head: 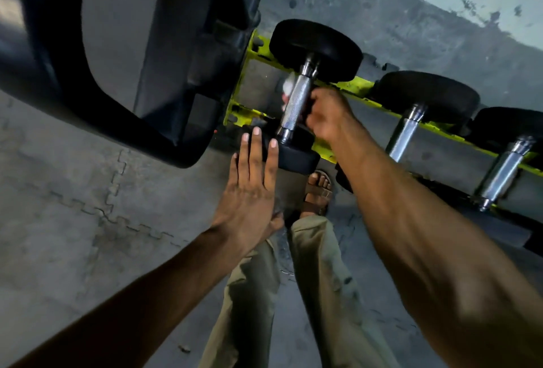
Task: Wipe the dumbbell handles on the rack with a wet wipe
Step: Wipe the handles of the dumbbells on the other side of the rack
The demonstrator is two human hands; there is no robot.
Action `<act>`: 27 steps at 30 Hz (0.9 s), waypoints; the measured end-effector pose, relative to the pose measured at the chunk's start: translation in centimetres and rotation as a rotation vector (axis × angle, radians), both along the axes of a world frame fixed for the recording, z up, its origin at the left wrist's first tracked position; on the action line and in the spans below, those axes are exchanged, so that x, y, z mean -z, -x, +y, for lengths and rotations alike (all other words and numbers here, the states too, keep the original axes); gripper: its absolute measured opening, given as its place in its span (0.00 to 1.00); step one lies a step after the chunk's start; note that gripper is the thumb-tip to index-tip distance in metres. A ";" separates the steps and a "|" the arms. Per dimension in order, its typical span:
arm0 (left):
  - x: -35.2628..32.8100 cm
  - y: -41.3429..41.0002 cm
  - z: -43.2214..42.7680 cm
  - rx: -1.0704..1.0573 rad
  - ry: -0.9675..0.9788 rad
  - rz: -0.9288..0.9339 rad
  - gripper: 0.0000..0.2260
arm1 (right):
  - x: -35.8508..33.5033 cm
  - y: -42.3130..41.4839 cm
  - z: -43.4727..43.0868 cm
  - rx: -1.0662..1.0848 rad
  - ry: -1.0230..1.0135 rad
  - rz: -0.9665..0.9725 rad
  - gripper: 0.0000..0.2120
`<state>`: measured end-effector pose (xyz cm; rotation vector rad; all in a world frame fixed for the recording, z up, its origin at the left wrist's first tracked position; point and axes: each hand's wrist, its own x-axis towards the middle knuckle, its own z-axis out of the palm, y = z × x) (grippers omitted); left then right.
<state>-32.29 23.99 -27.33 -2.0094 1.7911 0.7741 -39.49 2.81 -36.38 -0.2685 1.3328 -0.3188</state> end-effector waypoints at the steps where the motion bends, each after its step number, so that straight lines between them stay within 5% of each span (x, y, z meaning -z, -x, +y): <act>1: 0.1 -0.1 0.0 0.008 0.010 -0.002 0.62 | 0.5 -0.7 -0.9 0.165 -0.046 -0.133 0.13; 5: 0.5 -0.4 0.0 0.033 0.019 -0.005 0.60 | 1.1 -2.1 -1.1 0.433 -0.043 -0.334 0.15; 14: -0.3 -0.6 -0.2 0.056 0.005 -0.003 0.63 | 1.2 -1.2 -1.2 0.400 0.057 -0.067 0.13; 18: 0.1 -0.6 -0.1 0.055 0.023 0.010 0.63 | 1.0 -0.7 1.3 0.417 0.279 0.153 0.06; 20: 0.1 -0.7 0.0 0.059 0.011 0.019 0.62 | 0.6 0.2 2.6 0.211 0.653 0.406 0.06; 23: 0.1 -0.7 0.2 0.051 0.003 0.025 0.62 | -0.8 1.8 3.5 -0.470 1.247 0.655 0.03; 27: 0.1 -0.8 -0.1 0.055 -0.008 0.013 0.63 | -1.3 3.0 1.5 -0.986 1.620 0.698 0.10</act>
